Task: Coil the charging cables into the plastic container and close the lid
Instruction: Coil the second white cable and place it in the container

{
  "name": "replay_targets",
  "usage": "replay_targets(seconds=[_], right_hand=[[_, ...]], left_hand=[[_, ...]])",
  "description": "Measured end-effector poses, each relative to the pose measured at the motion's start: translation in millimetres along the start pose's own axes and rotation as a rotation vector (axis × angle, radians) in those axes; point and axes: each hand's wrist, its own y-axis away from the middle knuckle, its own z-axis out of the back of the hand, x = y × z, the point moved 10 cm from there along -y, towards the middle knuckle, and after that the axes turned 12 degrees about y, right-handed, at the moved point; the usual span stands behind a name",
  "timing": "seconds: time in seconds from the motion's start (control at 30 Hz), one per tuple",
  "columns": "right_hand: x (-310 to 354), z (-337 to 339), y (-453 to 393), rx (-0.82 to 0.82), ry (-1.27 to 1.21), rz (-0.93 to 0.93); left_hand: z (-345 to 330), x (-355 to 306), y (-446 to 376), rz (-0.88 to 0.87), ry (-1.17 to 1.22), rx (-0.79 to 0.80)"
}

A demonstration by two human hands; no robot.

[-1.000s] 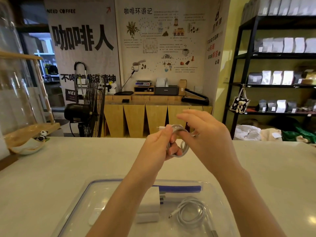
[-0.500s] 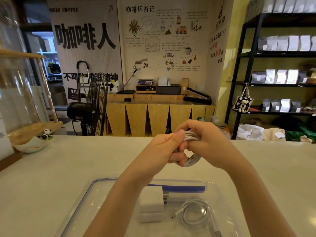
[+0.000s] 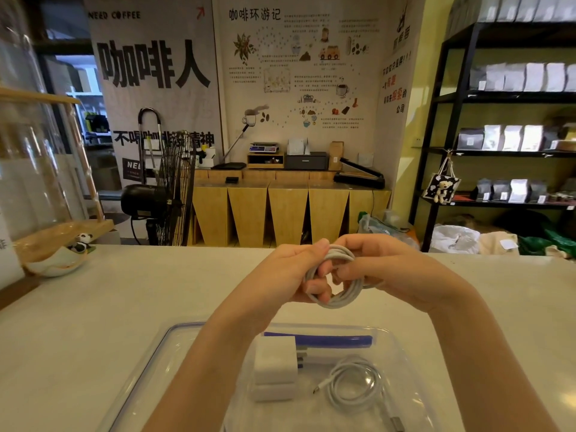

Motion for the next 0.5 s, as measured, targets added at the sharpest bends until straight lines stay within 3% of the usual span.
replay_targets(seconds=[0.1,0.23,0.37,0.5], right_hand=[[-7,3,-3,-0.01,-0.156,-0.04],[-14,0,-7,-0.025,-0.327,-0.106],[-19,3,-9,-0.073,-0.342,-0.13],[-21,6,-6,-0.067,-0.412,-0.139]], left_hand=[[4,1,-1,-0.006,0.041,-0.023],[9,-9,-1,-0.084,-0.077,-0.033],[-5,-18,3,-0.188,-0.244,0.056],[-11,-15,3,-0.179,-0.269,0.095]])
